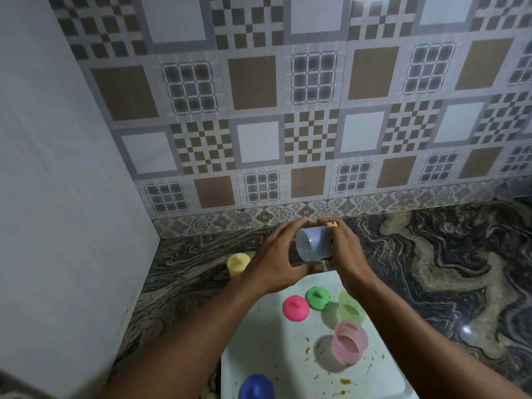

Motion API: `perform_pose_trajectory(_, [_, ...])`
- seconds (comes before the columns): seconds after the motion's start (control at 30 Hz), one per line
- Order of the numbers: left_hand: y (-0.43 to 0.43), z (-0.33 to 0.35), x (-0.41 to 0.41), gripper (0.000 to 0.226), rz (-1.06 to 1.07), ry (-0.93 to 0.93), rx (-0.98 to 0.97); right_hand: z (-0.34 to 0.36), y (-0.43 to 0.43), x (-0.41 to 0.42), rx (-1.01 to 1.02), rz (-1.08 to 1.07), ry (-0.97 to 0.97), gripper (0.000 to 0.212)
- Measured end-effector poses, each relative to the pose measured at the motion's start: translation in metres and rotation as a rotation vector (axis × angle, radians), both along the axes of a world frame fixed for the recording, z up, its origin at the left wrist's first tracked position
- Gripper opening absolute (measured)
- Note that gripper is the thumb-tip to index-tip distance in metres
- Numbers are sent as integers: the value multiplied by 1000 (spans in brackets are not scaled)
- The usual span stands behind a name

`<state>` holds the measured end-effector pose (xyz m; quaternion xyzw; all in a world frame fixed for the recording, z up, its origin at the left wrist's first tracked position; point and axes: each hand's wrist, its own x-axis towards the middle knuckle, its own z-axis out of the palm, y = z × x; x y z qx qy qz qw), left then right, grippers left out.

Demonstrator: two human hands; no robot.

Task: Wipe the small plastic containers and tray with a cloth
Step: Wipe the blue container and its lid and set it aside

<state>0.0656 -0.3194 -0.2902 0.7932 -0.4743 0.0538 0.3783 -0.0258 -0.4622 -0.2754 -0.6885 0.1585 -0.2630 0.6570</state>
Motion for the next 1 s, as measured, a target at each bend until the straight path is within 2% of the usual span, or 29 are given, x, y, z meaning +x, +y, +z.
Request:
perform_pose_trajectory(0.07, [-1,1,-6,78,37,59,-37,-2,1,1,-41,3,-3,29])
perform_pose_trajectory(0.2, [6,-4,-1,69,-70,-366,22,0,1,-2,-47,38,-29,31])
perform_pose_trajectory(0.23, [8,-4,1,73,-72,-364,13,0,1,-2,-42,43,-27,31])
perform_pose_trajectory(0.3, [7,-5,-2,87,0,-174,-28,-1,1,-1,-24,29,-11,30])
perform_pose_trajectory(0.37, [4,-6,-6,85,69,-34,-66,-4,2,1,-4,24,2,28])
perform_pose_trajectory(0.47, [5,-8,-4,63,-29,-324,7,-8,2,-1,13,47,16,33])
perform_pose_trajectory(0.5, [9,-9,-1,60,-89,-453,20,-9,2,-1,7,57,21,34])
perform_pose_trajectory(0.53, [12,-9,0,60,-121,-495,11,-10,2,-2,1,68,28,35])
perform_pose_trajectory(0.57, [14,-8,0,65,-114,-462,-6,-10,2,-2,-4,71,35,35])
perform_pose_trajectory(0.63, [15,-5,-6,85,-39,-217,-68,-10,5,-1,-10,68,38,33])
perform_pose_trajectory(0.7, [12,-6,-11,90,22,-41,-105,-12,9,1,-56,65,35,32])
perform_pose_trajectory(0.8, [9,-12,-10,67,-39,-245,-10,-15,11,3,-46,59,62,31])
perform_pose_trajectory(0.87, [12,-16,-5,62,-89,-355,25,-14,9,4,6,81,110,32])
perform_pose_trajectory(0.93, [15,-19,-2,63,-86,-331,7,-12,8,8,146,89,192,32])
perform_pose_trajectory(1.0, [17,-20,-1,68,15,-186,-50,-11,4,12,421,71,279,29])
